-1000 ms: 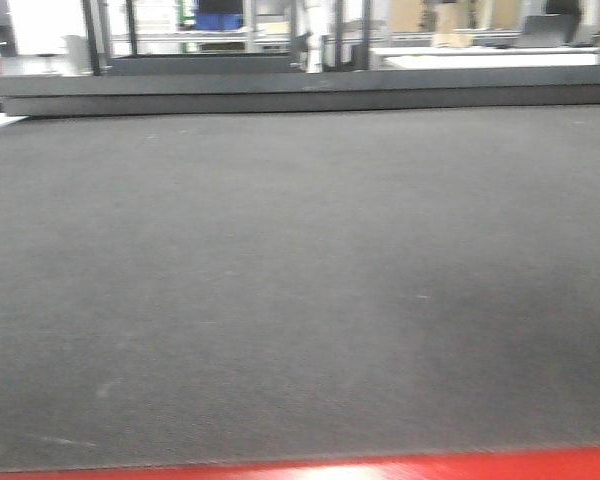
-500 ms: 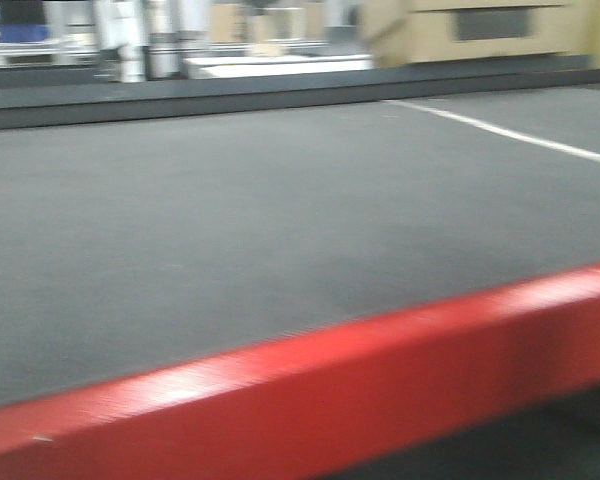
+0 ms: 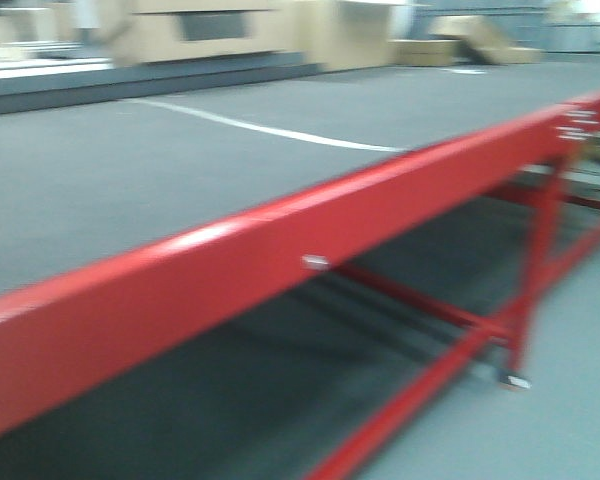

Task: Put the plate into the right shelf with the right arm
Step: 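Drive the base away from the table holding the plate in the right gripper, then drive the base up to the metal shelf with blue bins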

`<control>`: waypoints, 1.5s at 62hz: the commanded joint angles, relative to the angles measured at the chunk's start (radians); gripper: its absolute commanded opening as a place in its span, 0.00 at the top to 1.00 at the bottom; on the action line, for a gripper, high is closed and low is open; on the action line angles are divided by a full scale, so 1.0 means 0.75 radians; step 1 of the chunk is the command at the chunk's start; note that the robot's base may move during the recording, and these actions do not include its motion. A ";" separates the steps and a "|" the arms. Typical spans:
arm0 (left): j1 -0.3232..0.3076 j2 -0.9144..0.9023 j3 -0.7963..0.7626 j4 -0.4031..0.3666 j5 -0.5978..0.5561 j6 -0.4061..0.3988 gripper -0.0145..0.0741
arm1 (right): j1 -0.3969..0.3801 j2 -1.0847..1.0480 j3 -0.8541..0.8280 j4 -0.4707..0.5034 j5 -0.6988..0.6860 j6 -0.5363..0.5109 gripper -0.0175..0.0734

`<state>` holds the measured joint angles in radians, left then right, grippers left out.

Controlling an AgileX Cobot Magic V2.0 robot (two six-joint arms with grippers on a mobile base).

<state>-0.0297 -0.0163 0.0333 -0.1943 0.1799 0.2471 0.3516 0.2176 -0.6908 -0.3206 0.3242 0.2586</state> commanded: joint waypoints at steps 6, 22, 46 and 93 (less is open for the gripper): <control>-0.002 -0.013 0.010 -0.010 -0.112 -0.004 0.89 | -0.008 0.019 -0.036 -0.024 -0.131 -0.006 0.78; -0.002 -0.013 0.010 -0.010 -0.112 -0.004 0.89 | -0.008 0.019 -0.036 -0.024 -0.132 -0.006 0.78; -0.002 -0.013 0.010 -0.010 -0.112 -0.004 0.89 | -0.008 0.019 -0.036 -0.024 -0.132 -0.006 0.78; -0.008 -0.007 0.010 -0.010 -0.115 -0.004 0.89 | -0.008 0.026 -0.036 -0.024 -0.133 -0.006 0.78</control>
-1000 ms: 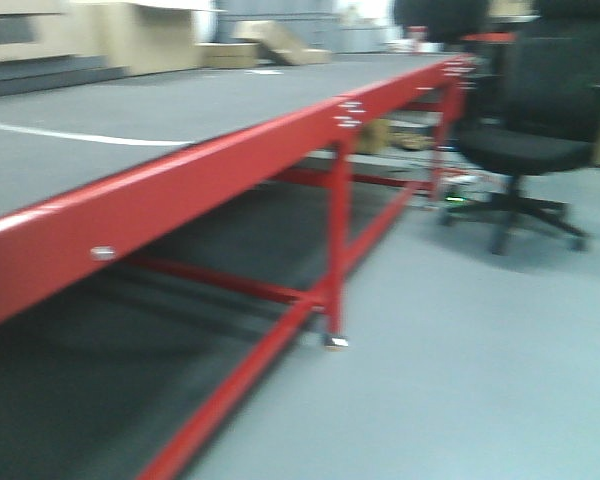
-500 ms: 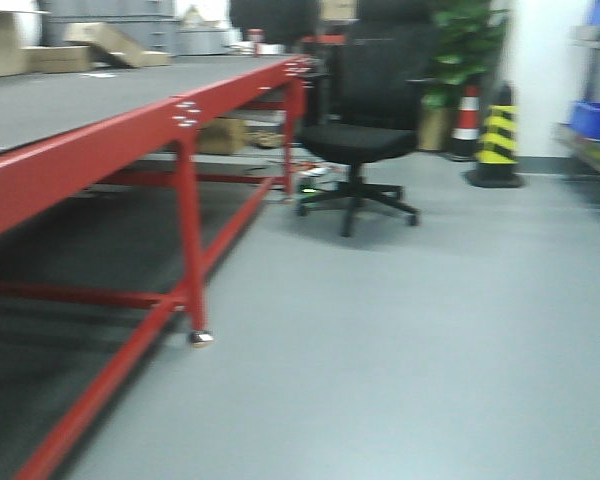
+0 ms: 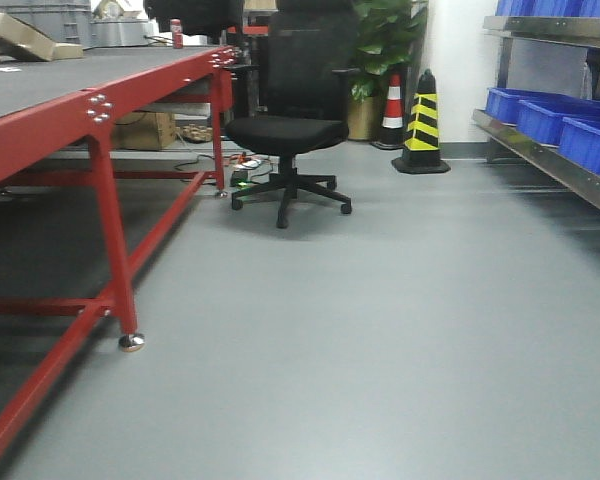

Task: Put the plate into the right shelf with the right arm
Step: 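Drive the base up to the metal shelf with blue bins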

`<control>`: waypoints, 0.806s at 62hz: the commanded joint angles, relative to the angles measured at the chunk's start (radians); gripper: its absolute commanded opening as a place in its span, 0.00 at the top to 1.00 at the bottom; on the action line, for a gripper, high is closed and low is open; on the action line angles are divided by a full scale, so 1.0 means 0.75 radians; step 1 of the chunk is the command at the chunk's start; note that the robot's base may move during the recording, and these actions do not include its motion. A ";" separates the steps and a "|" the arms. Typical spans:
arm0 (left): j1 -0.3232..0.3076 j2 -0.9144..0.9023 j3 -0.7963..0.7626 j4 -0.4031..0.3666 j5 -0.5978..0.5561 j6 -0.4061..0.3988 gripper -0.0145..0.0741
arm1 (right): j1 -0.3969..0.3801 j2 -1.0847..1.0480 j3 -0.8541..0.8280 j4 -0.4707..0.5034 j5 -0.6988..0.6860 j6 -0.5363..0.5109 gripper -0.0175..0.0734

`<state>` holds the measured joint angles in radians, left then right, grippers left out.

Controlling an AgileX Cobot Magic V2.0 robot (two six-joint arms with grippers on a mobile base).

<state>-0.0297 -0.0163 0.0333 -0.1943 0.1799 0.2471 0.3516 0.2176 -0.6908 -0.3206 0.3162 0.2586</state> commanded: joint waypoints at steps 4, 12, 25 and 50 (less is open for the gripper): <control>-0.008 -0.007 0.010 -0.010 -0.115 -0.004 0.89 | -0.008 0.026 -0.036 -0.024 -0.124 -0.006 0.78; -0.008 -0.007 0.010 -0.010 -0.115 -0.004 0.89 | -0.008 0.024 -0.036 -0.024 -0.122 -0.006 0.78; -0.008 -0.007 0.010 -0.010 -0.115 -0.004 0.89 | -0.008 0.024 -0.036 -0.024 -0.122 -0.006 0.78; -0.008 -0.007 0.010 -0.010 -0.115 -0.004 0.89 | -0.008 0.024 -0.036 -0.024 -0.123 -0.006 0.78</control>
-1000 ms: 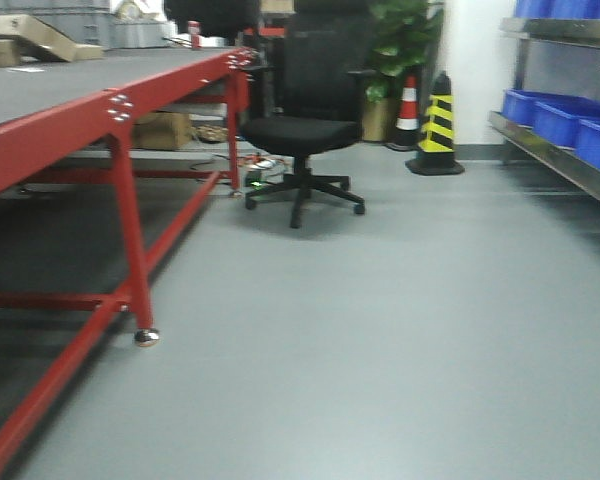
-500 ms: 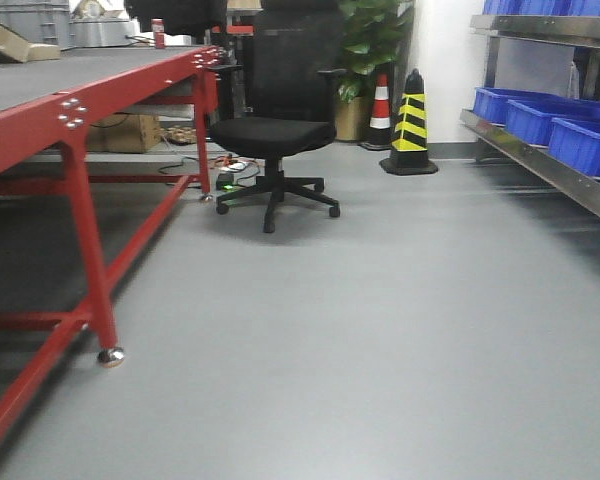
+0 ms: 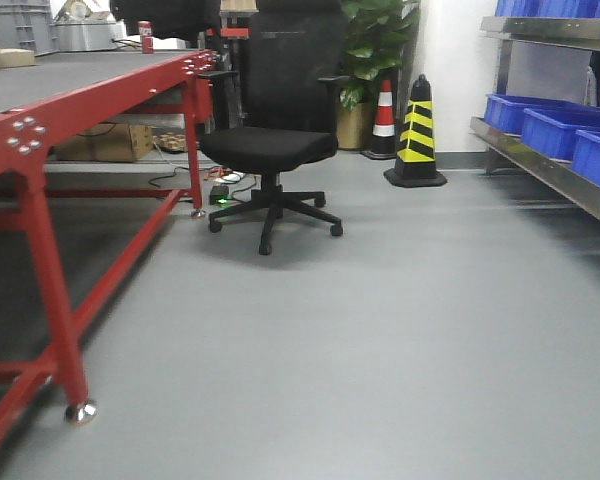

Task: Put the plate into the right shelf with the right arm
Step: 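Drive the base up to the metal shelf with blue bins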

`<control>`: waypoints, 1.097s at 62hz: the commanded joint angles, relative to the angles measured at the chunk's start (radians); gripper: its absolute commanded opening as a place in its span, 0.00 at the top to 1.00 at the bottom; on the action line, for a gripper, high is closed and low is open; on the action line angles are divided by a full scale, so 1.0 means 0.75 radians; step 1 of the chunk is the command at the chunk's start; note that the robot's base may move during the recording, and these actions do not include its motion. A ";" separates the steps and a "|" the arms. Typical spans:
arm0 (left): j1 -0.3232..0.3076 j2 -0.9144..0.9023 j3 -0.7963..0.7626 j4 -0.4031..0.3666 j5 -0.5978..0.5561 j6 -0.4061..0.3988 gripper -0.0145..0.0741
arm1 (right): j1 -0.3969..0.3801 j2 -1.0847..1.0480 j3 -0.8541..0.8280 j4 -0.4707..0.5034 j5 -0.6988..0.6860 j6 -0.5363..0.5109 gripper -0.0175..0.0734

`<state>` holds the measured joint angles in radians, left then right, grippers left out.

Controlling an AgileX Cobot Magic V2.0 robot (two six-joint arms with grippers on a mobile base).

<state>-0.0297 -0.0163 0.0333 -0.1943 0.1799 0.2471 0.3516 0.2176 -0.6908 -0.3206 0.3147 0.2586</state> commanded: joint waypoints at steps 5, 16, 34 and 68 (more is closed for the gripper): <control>-0.008 -0.007 0.010 -0.010 -0.115 -0.004 0.89 | -0.008 0.024 -0.036 -0.024 -0.121 -0.006 0.78; -0.008 -0.007 0.010 -0.010 -0.115 -0.004 0.89 | -0.008 0.024 -0.036 -0.024 -0.121 -0.006 0.78; -0.008 -0.007 0.010 -0.010 -0.115 -0.004 0.89 | -0.008 0.024 -0.036 -0.024 -0.120 -0.006 0.78; -0.008 -0.013 0.010 -0.010 -0.115 -0.004 0.89 | -0.008 0.024 -0.036 -0.024 -0.120 -0.006 0.78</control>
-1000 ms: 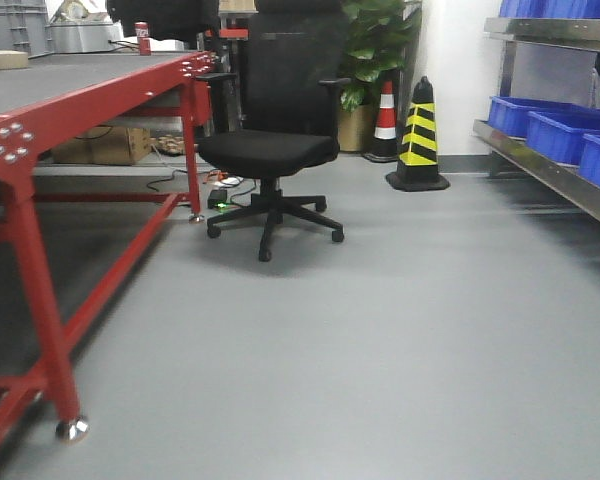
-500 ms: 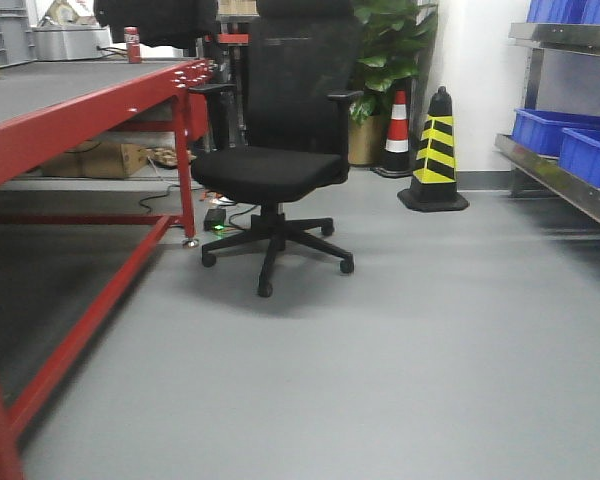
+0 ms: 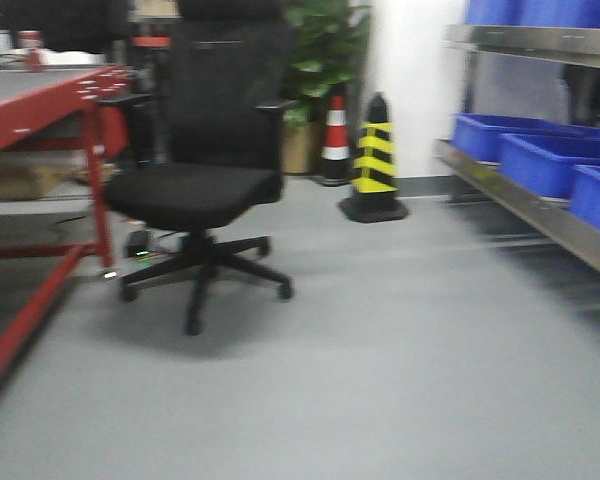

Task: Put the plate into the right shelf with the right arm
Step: 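Drive the base up to the metal shelf with blue bins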

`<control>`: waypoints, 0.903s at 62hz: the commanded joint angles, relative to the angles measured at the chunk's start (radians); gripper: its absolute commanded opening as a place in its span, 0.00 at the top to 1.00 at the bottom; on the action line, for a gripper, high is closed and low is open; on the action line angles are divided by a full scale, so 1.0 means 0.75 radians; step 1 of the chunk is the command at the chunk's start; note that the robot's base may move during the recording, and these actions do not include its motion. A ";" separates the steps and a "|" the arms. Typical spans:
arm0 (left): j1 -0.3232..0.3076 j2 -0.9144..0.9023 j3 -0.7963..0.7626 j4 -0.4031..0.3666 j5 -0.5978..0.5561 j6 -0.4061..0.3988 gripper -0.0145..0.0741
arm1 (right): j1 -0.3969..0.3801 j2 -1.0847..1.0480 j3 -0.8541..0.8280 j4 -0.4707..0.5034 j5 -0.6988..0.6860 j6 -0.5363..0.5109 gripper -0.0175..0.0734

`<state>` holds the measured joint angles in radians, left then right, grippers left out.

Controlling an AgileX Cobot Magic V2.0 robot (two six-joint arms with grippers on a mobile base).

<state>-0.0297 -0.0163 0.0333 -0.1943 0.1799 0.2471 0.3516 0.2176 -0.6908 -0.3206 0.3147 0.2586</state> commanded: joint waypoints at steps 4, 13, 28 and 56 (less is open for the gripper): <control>-0.008 -0.013 0.010 -0.010 -0.115 -0.004 0.89 | -0.008 0.024 -0.036 -0.024 -0.120 -0.006 0.78; -0.008 -0.013 0.010 -0.010 -0.115 -0.004 0.89 | -0.008 0.024 -0.036 -0.024 -0.120 -0.006 0.78; -0.008 -0.013 0.010 -0.010 -0.115 -0.004 0.89 | -0.008 0.024 -0.036 -0.024 -0.120 -0.006 0.78; -0.008 -0.013 0.010 -0.010 -0.115 -0.004 0.89 | -0.008 0.024 -0.036 -0.024 -0.120 -0.006 0.78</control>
<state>-0.0297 -0.0163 0.0333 -0.1943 0.1799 0.2471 0.3516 0.2176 -0.6908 -0.3206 0.3147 0.2586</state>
